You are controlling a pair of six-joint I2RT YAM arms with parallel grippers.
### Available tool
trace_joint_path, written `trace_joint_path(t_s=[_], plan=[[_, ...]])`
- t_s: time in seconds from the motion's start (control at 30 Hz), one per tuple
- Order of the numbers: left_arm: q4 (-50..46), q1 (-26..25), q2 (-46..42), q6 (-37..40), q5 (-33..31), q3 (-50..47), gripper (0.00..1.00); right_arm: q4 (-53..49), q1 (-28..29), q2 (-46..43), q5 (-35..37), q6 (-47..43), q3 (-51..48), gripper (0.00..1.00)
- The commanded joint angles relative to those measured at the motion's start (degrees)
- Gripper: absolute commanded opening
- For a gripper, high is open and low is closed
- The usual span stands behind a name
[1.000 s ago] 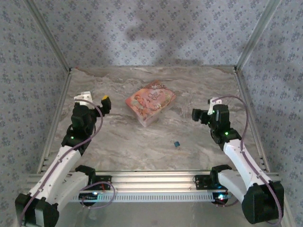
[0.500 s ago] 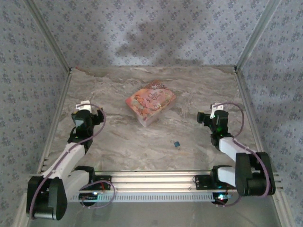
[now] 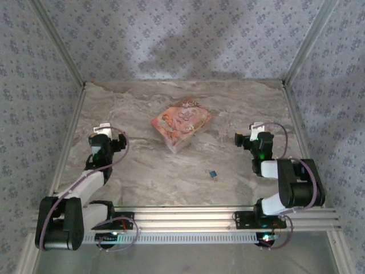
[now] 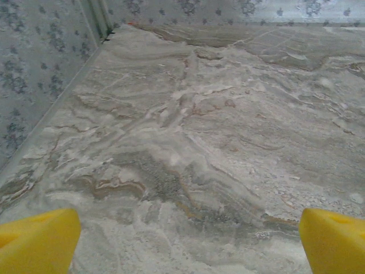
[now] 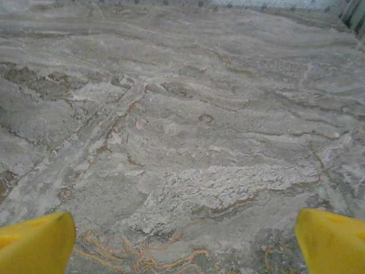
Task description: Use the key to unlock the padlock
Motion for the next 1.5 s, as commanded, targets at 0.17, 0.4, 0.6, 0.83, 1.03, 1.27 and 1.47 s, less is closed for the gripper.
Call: trace_joint_path(t_s=[0.17,0.4,0.6,0.83,1.03,1.27,1.47], plan=[[13.5,1.4,5.7,3.0,6.3,-1.7,0.98,-1.3,-3.2,1.8,-1.3,2.4,3.6,1.00],[21.5,2.9,14.1,3.9,10.2,-1.3,0.98,-1.0,-2.8,1.9,-0.9,2.2,3.5,1.00],[29.0,5.0,22.5,2.7,12.7,-1.2,0.98,-1.0,-2.7,1.9,-0.6,2.1,3.5,1.00],[20.5,6.5,25.0,1.3,13.2,4.7,0.98,-1.1,-2.6,1.9,-0.4,2.0,3.5,1.00],[20.2,6.4,25.0,1.4,12.9,4.7,0.98,-1.1,-2.5,1.8,-0.4,2.1,3.5,1.00],[20.2,6.4,24.9,1.4,12.9,4.8,0.98,-1.3,-2.5,1.9,-0.3,2.0,3.6,1.00],[20.2,6.4,24.9,1.4,12.9,4.8,0.98,-1.2,-2.4,1.8,-0.2,2.0,3.5,1.00]])
